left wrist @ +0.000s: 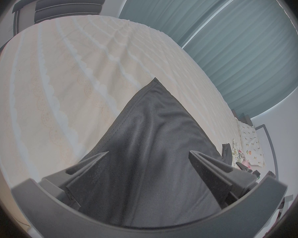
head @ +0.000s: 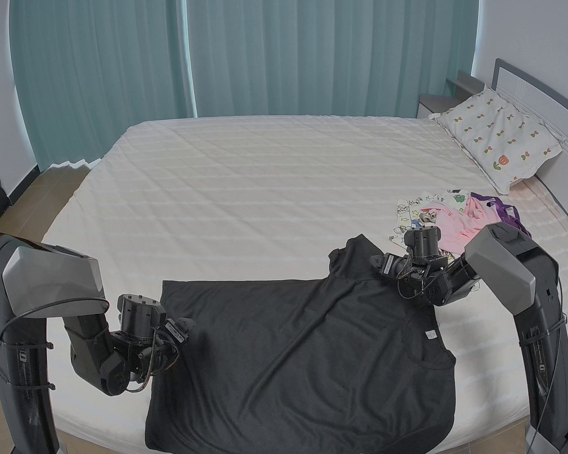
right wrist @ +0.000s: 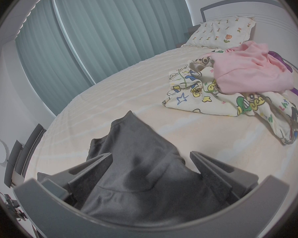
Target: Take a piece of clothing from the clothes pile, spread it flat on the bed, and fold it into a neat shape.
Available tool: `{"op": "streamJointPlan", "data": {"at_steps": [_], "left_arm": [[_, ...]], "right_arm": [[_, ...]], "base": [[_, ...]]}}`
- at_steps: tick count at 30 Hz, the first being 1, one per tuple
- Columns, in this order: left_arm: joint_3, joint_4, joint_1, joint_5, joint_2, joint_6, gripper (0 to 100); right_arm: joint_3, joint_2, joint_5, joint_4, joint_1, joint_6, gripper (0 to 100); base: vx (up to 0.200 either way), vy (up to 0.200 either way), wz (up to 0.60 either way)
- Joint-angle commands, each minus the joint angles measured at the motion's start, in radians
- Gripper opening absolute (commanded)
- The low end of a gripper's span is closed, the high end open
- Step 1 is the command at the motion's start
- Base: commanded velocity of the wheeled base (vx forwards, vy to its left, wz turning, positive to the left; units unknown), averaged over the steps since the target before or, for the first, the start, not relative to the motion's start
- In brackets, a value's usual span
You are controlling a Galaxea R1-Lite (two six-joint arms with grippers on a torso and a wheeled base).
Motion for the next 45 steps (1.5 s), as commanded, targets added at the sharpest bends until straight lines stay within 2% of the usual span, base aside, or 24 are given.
{"op": "streamJointPlan", "data": {"at_steps": [1, 3, 4, 16, 21, 28, 29, 37, 41, 44, 45], "left_arm": [[0.001, -0.001, -0.001, 0.001, 0.004, 0.0, 100], [-0.001, -0.001, -0.001, 0.001, 0.006, 0.0, 100], [-0.001, -0.001, -0.001, 0.001, 0.006, 0.0, 100], [-0.001, -0.001, -0.002, 0.001, 0.007, 0.0, 100], [-0.001, -0.001, -0.002, 0.003, 0.009, 0.001, 100], [-0.002, -0.001, -0.002, 0.004, 0.01, 0.001, 100], [-0.002, -0.001, -0.002, 0.004, 0.01, 0.001, 100], [-0.007, -0.001, -0.002, 0.015, 0.01, 0.003, 100], [0.001, -0.048, -0.012, 0.07, 0.01, 0.004, 100], [0.026, -0.09, -0.021, 0.076, 0.004, 0.007, 100], [0.046, -0.111, -0.03, 0.078, -0.001, 0.01, 100]], "right_arm": [[-0.119, 0.061, -0.001, 0.086, -0.001, 0.009, 100], [-0.152, 0.066, -0.001, 0.112, -0.002, 0.019, 100], [-0.158, 0.069, -0.002, 0.114, -0.002, 0.022, 0], [-0.198, 0.101, -0.007, 0.141, -0.027, 0.032, 0], [-0.204, 0.06, -0.018, 0.161, -0.045, 0.086, 0], [-0.169, 0.048, -0.018, 0.193, -0.048, 0.091, 0], [-0.169, 0.048, -0.018, 0.193, -0.048, 0.091, 100], [-0.136, -0.005, -0.016, 0.195, -0.054, 0.117, 100], [-0.04, -0.113, -0.006, 0.201, -0.066, 0.183, 100], [0.071, -0.178, -0.006, 0.193, -0.066, 0.198, 100], [0.158, -0.222, -0.006, 0.187, -0.062, 0.198, 100]], "base": [[0.0, 0.0, 0.0], [0.0, 0.0, 0.0], [0.0, 0.0, 0.0], [0.0, 0.0, 0.0], [0.0, 0.0, 0.0], [0.0, 0.0, 0.0], [0.0, 0.0, 0.0], [0.0, 0.0, 0.0], [0.0, 0.0, 0.0], [0.0, 0.0, 0.0], [0.0, 0.0, 0.0]]}}
